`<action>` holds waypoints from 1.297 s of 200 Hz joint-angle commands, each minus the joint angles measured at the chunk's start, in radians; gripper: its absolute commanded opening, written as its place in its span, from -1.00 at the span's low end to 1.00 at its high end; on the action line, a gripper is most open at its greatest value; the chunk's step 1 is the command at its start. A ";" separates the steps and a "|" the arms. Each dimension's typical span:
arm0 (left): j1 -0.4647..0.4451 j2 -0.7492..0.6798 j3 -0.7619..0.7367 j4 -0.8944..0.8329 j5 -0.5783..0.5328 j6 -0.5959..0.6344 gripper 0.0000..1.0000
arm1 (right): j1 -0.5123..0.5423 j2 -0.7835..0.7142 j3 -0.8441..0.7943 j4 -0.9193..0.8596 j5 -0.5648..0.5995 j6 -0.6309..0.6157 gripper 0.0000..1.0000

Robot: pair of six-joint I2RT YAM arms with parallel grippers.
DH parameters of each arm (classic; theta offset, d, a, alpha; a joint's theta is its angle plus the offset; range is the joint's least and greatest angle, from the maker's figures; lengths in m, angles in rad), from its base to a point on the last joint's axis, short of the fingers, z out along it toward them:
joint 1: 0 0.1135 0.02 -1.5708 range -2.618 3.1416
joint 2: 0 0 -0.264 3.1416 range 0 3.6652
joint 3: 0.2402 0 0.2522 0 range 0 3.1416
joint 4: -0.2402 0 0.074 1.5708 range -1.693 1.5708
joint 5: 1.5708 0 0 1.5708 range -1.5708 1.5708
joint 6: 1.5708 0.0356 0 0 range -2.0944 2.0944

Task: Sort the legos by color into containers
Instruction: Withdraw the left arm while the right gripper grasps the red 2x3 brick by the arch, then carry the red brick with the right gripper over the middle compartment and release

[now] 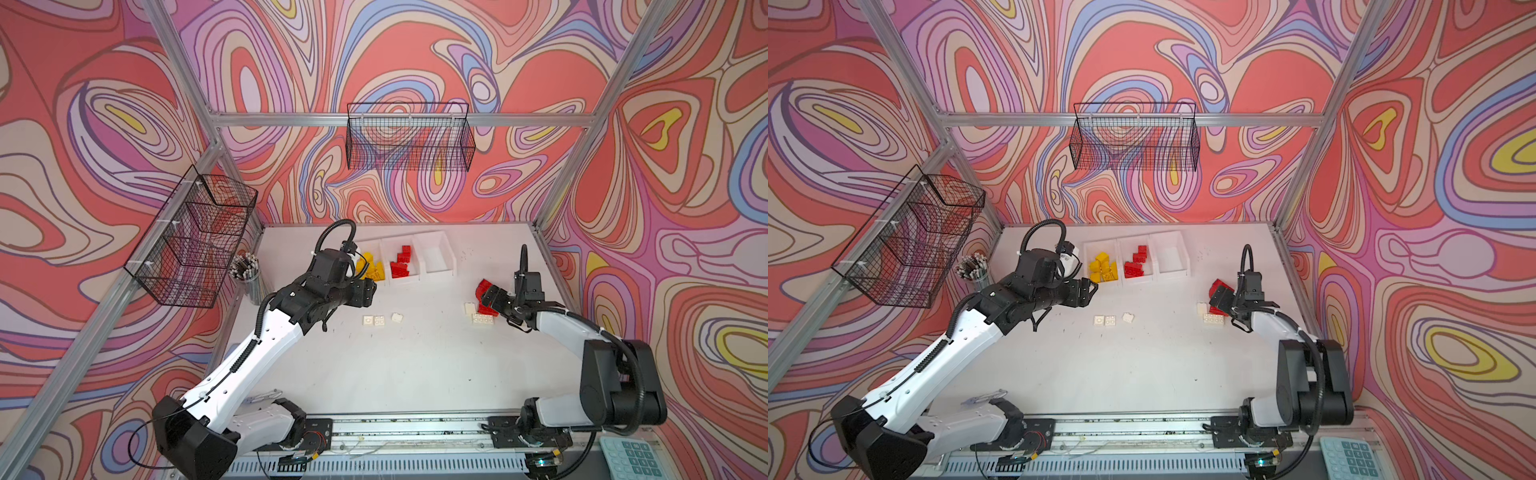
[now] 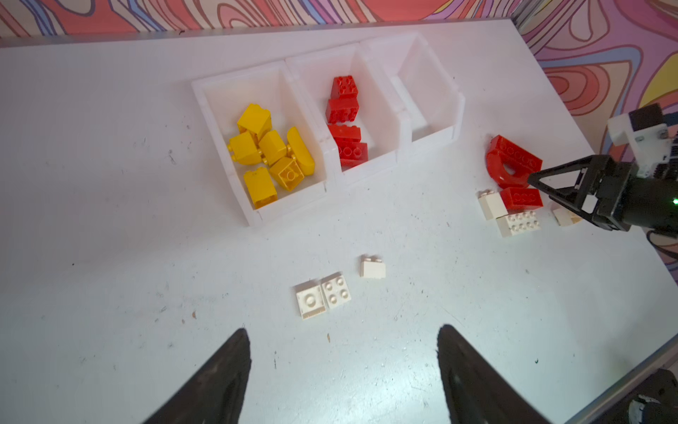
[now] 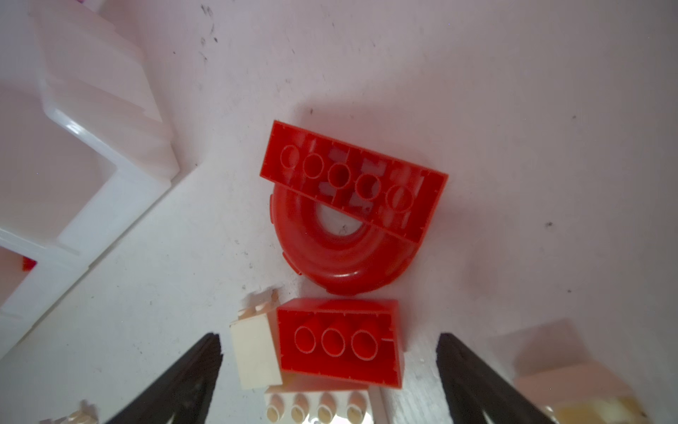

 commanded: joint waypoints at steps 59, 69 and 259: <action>0.002 -0.145 -0.091 -0.052 -0.013 0.006 0.58 | 0.093 0.099 0.035 0.029 0.161 0.006 0.70; 0.002 -0.157 -0.094 -0.058 -0.021 0.013 0.59 | 0.094 0.108 0.040 0.027 0.165 0.005 0.59; 0.002 -0.228 -0.179 -0.033 -0.050 0.038 0.59 | 0.221 0.045 0.216 -0.171 0.253 -0.080 -0.05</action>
